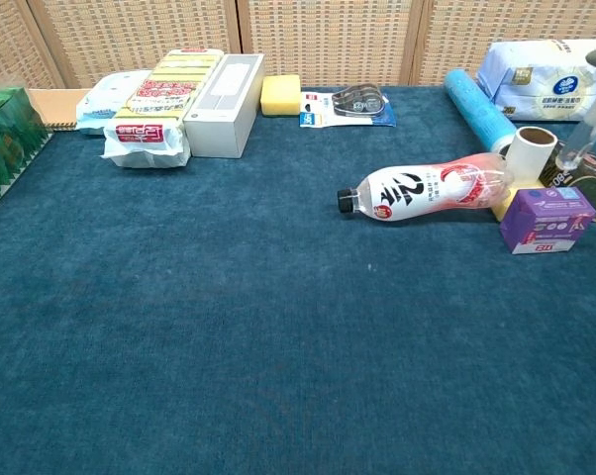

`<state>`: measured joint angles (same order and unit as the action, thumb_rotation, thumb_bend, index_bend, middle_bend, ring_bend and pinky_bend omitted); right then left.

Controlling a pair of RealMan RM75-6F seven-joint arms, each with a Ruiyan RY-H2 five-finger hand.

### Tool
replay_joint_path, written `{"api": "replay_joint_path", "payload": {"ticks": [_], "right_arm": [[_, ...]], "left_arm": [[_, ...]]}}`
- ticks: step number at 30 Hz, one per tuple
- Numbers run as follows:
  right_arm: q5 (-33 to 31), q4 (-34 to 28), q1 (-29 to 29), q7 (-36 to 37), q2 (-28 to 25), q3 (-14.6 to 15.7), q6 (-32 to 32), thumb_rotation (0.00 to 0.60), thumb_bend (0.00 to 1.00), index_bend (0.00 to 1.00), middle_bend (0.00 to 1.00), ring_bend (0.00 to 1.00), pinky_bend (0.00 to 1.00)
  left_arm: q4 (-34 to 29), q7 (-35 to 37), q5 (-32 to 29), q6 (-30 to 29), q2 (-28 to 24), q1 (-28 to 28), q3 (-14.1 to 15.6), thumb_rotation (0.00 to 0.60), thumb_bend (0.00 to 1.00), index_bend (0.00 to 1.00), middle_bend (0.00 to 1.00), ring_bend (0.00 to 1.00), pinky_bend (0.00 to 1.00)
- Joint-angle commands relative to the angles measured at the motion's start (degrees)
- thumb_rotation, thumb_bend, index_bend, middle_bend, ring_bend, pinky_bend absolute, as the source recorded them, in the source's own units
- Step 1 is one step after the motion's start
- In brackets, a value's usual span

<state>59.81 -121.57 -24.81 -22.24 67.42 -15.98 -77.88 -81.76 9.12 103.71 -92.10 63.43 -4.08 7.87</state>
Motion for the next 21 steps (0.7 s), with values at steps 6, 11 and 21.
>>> {"api": "replay_joint_path", "payload": {"ticks": [6,11,21], "right_arm": [[15.03,-9.00,7.86,19.03,-16.99,9.57,8.87,0.600,0.40,0.79,1.00,1.00,0.94],[16.16,-5.33,8.91,19.14,-15.14,8.14,4.13,0.600,0.40,0.79,1.00,1.00,0.94],[28.18,-6.95,9.24,18.47,-14.69,17.80,11.34,0.600,0.40,0.79,1.00,1.00,0.94]], "left_arm": [[0.24,0.09,0.15,-0.44,0.07,0.20,-0.01,0.600,0.11,0.00,0.16,0.08,0.30],[0.25,-0.42,1.01,-0.59,0.14,0.19,0.33,0.600,0.11,0.00,0.16,0.08,0.30],[-0.09,-0.97,0.53,0.02,0.22,0.17,0.28,0.600,0.11,0.00,0.16,0.08,0.30]]}}
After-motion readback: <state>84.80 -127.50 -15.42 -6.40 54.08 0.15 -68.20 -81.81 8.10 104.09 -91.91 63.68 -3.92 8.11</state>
